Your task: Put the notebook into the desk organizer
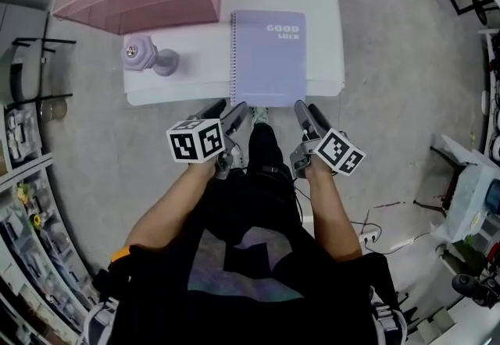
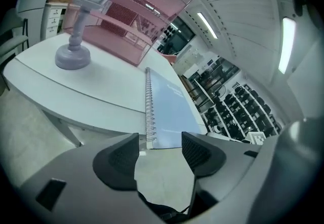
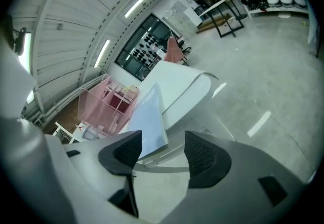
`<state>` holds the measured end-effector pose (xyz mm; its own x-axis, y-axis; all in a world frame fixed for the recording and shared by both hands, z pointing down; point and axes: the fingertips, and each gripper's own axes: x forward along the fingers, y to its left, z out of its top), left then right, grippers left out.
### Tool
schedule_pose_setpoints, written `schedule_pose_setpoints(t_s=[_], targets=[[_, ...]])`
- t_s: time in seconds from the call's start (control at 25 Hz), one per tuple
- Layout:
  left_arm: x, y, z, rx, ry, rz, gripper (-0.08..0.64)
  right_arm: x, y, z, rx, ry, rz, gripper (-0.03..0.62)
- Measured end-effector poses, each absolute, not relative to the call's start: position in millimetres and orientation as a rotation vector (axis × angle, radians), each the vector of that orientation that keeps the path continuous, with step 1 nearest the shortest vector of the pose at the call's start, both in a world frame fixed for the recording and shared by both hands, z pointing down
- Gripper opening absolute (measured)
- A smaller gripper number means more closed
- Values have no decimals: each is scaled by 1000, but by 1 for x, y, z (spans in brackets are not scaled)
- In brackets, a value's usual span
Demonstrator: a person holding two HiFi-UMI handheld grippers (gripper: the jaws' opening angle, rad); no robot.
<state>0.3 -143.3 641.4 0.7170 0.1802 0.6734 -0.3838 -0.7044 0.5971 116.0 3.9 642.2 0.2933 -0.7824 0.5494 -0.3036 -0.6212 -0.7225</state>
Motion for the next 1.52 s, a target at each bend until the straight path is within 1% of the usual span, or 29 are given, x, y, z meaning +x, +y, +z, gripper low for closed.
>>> schedule_pose_setpoints(t_s=[0.32,0.36,0.4,0.48,0.56,0.6,0.76,0.84,0.92,1.04,1.28,1.52], targets=[[7,-146,665,2069,-222,970,250,124,-7,659,-1942,916,-1338,257],[6,-146,665,2063,-222,971,250,123,-7,660,-1937,909,-1342,243],[6,-144,666,2051,-217,973,249,122,-7,660,-1935,902,-1346,211],[7,-142,668,2031,-205,977,241,120,-9,660,-1938,899,-1352,170],[8,-140,667,2038,-203,993,179,119,-12,657,-1952,906,-1354,119],[9,-140,667,2045,-207,1003,161,119,-14,655,-1967,912,-1355,110],[8,-141,662,2084,-224,1031,133,118,-15,646,-2035,947,-1346,73],[9,-141,656,2130,-224,1038,98,117,-17,639,-2086,983,-1329,57],[11,-140,647,2186,-210,1034,70,116,-20,630,-2146,1028,-1307,51],[14,-136,631,2275,-179,1020,55,111,-25,618,-2230,1082,-1273,44],[13,-128,593,2413,-115,975,51,102,-21,581,-2366,1134,-1164,43],[7,-125,545,2483,-71,854,48,92,-21,526,-2465,1185,-995,41]])
